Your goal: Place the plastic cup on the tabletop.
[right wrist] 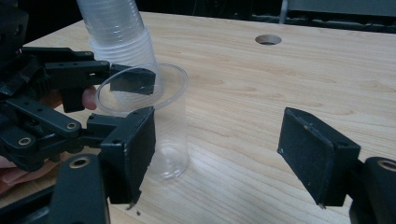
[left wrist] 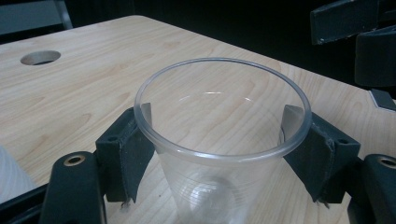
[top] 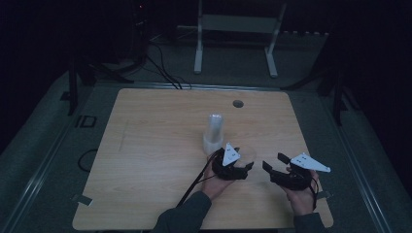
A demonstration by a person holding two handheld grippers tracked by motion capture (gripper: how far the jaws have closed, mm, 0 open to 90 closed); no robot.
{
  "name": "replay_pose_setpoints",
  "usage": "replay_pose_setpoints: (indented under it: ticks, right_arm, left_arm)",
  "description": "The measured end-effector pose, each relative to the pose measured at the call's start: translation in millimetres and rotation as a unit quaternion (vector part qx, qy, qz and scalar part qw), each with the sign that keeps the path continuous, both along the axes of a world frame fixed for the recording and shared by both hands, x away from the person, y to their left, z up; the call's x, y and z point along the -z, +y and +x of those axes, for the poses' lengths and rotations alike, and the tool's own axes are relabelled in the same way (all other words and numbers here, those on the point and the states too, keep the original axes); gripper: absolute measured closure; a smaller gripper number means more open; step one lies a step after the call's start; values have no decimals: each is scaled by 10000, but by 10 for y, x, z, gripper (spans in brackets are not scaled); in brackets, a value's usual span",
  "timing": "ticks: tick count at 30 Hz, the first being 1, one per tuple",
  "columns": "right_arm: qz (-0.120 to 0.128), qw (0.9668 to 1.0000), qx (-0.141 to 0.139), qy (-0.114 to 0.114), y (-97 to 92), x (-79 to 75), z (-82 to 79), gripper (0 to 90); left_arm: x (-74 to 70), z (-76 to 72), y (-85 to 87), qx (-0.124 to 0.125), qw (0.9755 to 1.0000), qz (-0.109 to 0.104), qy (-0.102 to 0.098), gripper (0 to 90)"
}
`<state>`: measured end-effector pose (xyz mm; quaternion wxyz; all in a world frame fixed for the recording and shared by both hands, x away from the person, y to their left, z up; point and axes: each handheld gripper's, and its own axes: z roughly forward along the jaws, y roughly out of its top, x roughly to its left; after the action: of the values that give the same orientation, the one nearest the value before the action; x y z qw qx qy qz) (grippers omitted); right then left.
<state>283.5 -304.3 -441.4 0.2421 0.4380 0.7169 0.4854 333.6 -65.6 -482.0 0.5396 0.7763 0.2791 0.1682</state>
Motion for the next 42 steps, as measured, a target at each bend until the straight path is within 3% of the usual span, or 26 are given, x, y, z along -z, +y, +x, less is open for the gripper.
replay_pose_setpoints:
  ticks: [15, 42]
  right_arm:
    - [-5, 10000, 1, 5, 2, 1, -2, 272]
    - [-7, 10000, 9, -4, -8, 1, -2, 272]
  left_arm:
    - [42, 1, -6, 84, 9997, 85, 195, 147]
    - [83, -48, 98, 14, 9997, 27, 250, 144]
